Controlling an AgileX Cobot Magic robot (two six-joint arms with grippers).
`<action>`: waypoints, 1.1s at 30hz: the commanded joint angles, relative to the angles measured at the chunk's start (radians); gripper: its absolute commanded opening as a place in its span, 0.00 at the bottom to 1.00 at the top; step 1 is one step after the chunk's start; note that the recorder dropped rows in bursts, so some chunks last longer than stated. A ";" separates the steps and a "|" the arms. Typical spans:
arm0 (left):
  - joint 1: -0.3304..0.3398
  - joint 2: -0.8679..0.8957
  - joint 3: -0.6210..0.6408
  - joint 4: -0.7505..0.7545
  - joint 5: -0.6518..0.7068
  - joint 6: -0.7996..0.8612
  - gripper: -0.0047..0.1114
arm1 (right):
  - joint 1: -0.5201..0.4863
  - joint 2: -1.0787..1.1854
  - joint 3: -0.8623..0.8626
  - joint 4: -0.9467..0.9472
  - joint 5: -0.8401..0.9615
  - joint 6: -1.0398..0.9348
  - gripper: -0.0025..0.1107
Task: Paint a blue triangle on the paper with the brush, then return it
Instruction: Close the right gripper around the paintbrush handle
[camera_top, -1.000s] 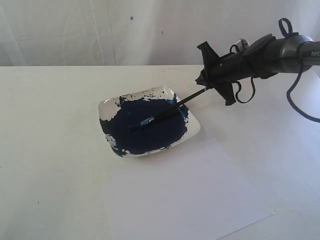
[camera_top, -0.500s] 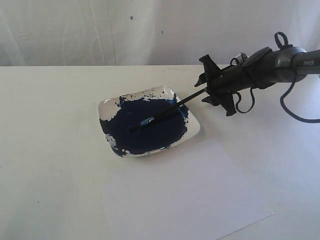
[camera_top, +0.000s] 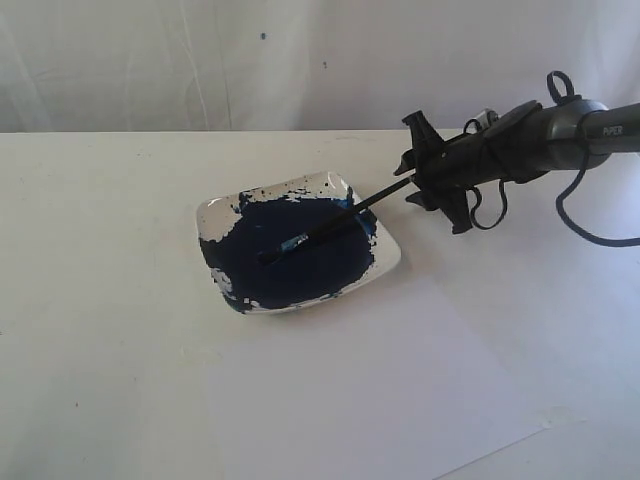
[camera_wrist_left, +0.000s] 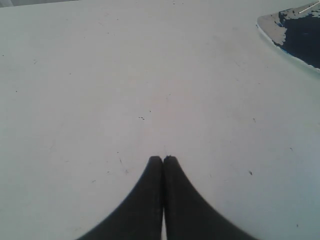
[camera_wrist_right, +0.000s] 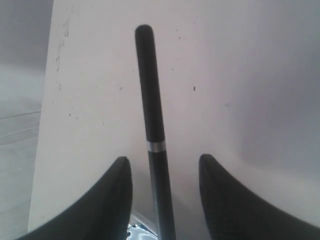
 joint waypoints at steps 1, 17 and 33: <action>-0.007 0.005 0.004 -0.007 0.002 -0.009 0.04 | -0.010 0.010 -0.026 0.005 -0.004 -0.010 0.38; -0.007 0.005 0.004 -0.007 0.002 -0.009 0.04 | -0.010 0.064 -0.065 0.030 0.020 -0.010 0.38; -0.007 0.005 0.004 -0.007 0.002 -0.009 0.04 | -0.010 0.065 -0.065 0.030 0.007 -0.010 0.34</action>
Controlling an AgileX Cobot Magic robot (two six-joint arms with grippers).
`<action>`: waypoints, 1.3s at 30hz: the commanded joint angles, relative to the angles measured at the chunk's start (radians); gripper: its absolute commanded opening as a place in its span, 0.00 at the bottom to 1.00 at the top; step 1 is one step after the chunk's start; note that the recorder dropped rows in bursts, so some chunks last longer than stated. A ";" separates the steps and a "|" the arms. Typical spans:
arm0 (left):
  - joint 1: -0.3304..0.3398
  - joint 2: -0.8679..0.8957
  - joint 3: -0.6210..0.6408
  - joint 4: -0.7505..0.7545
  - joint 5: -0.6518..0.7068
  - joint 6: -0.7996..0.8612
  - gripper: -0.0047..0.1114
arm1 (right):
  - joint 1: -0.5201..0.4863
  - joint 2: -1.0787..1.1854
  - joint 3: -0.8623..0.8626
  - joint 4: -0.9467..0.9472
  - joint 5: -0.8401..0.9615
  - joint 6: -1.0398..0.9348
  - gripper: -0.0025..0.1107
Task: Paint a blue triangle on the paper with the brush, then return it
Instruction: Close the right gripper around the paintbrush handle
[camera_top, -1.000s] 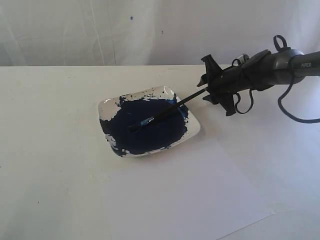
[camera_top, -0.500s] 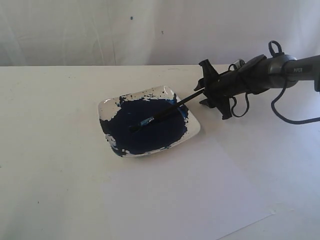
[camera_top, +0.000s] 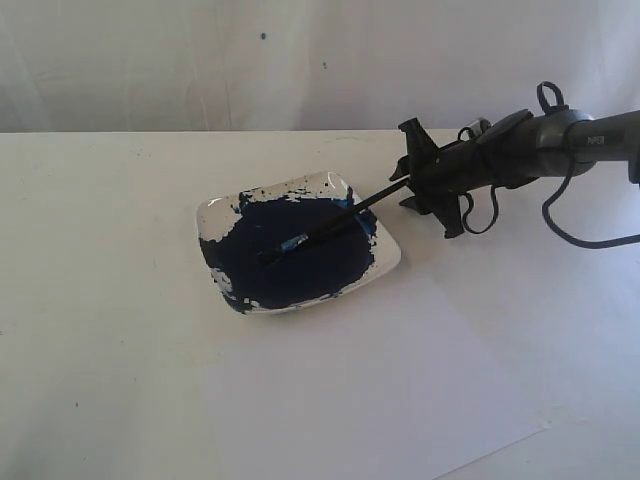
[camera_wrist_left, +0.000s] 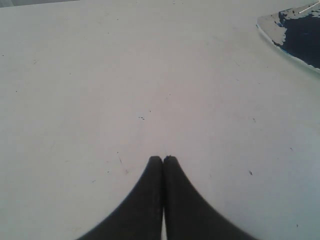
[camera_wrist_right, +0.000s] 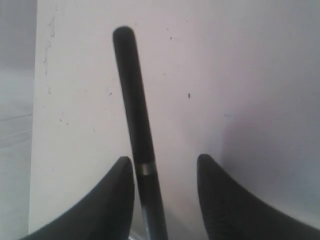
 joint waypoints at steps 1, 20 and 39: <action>-0.007 0.005 0.004 -0.007 0.002 -0.009 0.04 | -0.010 0.000 -0.004 0.005 -0.009 -0.010 0.33; -0.007 0.005 0.004 -0.007 0.002 -0.009 0.04 | -0.010 0.008 -0.004 0.023 -0.013 -0.047 0.30; -0.007 0.005 0.004 -0.007 0.002 -0.009 0.04 | -0.010 0.008 -0.004 0.045 -0.019 -0.047 0.20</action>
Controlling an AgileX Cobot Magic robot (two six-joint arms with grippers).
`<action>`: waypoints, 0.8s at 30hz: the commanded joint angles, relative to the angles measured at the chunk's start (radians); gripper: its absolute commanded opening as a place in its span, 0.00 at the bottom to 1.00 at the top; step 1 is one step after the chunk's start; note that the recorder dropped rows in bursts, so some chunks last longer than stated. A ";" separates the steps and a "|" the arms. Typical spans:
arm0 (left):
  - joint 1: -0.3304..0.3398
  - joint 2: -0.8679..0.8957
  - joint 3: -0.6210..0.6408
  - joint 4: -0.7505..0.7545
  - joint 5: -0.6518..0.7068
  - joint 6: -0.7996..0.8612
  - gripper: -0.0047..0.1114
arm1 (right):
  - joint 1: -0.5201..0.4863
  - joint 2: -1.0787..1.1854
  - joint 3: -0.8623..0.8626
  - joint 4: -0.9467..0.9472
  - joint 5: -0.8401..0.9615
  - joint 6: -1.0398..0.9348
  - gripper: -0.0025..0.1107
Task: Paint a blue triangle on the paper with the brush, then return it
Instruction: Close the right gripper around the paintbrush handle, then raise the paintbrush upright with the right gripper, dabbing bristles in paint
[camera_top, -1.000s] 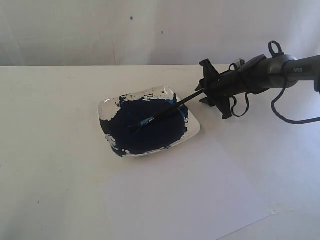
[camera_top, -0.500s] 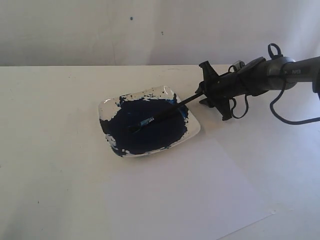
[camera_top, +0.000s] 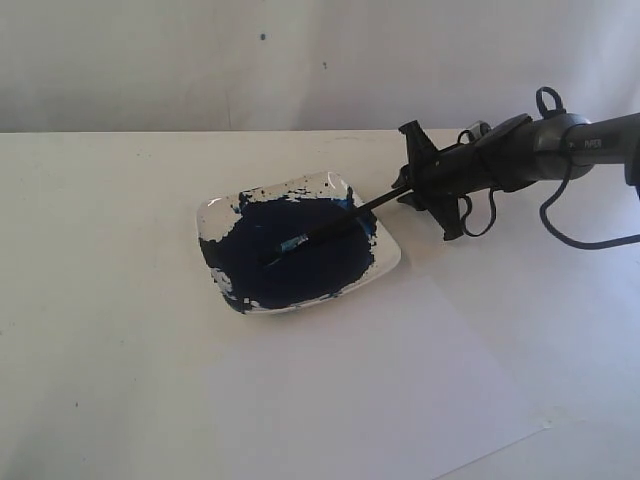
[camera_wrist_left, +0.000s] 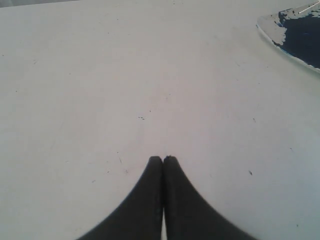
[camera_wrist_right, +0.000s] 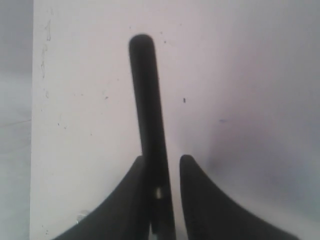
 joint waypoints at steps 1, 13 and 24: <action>-0.007 0.005 0.004 -0.007 0.002 -0.009 0.04 | -0.010 -0.001 -0.004 0.008 -0.009 -0.014 0.19; -0.007 0.005 0.004 -0.007 0.002 -0.009 0.04 | -0.010 -0.004 -0.004 0.008 -0.009 -0.014 0.06; -0.007 0.005 0.004 -0.007 0.002 -0.009 0.04 | -0.010 -0.073 -0.004 -0.030 0.040 -0.072 0.05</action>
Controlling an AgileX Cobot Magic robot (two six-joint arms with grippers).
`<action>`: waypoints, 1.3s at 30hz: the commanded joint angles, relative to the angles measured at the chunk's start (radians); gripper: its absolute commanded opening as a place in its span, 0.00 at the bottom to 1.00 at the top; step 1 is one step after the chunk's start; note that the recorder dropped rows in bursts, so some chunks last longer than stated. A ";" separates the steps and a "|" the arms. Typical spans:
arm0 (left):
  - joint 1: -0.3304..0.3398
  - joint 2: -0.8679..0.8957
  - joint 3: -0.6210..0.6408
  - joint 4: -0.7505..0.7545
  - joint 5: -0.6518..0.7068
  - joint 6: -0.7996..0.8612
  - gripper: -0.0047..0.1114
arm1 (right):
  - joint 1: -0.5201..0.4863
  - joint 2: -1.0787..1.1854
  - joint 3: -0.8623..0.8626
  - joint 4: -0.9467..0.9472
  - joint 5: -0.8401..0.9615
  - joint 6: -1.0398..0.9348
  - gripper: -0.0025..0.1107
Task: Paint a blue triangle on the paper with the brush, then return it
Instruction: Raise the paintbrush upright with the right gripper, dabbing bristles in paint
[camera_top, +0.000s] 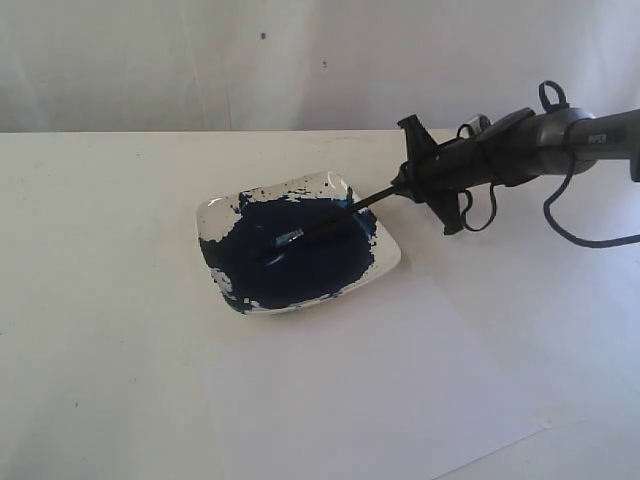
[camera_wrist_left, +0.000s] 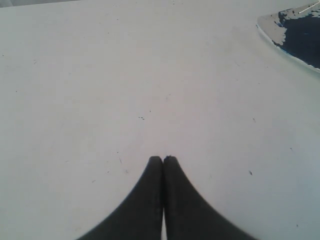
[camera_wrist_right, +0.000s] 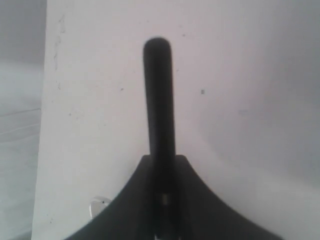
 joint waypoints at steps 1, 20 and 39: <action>-0.007 0.005 0.004 -0.007 0.002 -0.009 0.04 | -0.010 -0.066 -0.004 -0.038 0.035 -0.060 0.05; -0.007 0.005 0.004 -0.007 0.002 -0.009 0.04 | -0.008 -0.231 -0.004 0.002 0.102 -0.327 0.02; -0.007 0.005 0.004 -0.007 0.002 -0.009 0.04 | 0.052 -0.317 -0.004 0.637 0.190 -1.448 0.02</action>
